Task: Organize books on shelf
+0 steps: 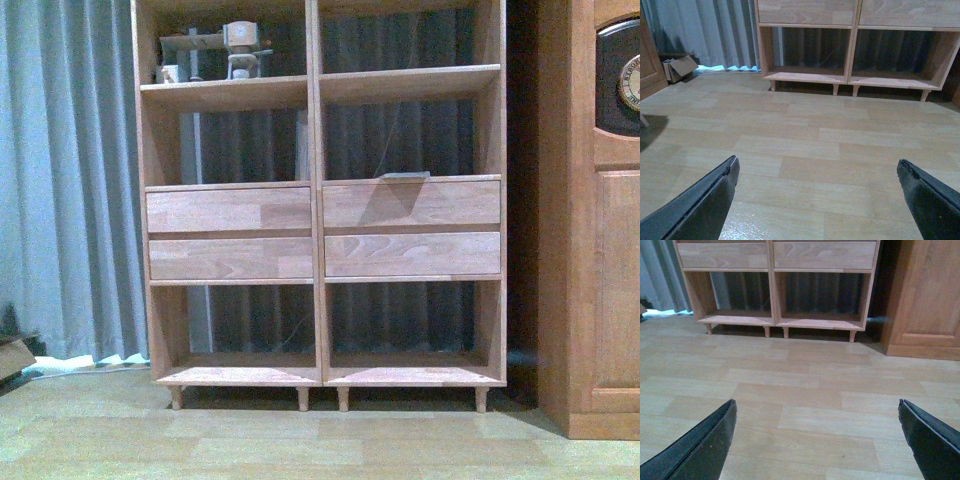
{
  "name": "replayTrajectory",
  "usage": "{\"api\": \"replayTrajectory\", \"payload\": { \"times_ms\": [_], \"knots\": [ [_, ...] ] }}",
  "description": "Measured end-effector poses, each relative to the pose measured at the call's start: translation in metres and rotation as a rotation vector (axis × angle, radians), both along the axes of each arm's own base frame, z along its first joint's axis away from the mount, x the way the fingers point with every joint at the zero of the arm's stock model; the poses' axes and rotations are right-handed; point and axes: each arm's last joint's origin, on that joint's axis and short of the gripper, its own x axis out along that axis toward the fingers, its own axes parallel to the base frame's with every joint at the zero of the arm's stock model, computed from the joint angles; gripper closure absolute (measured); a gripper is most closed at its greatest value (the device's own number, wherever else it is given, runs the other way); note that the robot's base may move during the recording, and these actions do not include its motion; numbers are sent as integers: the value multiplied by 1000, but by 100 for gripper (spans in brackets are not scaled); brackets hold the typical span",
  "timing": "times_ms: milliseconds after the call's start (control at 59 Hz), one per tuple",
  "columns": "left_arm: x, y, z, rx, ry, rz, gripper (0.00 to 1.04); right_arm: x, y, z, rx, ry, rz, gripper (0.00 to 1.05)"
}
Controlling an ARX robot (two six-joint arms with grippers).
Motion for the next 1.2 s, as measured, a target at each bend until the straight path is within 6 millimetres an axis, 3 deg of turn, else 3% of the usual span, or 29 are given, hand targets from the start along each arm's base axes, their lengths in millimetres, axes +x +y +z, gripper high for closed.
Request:
{"api": "replayTrajectory", "payload": {
  "times_ms": [1204],
  "knots": [
    [0,0,0,0,0,0,7,0,0,0,0,0,-1,7]
  ]
}}
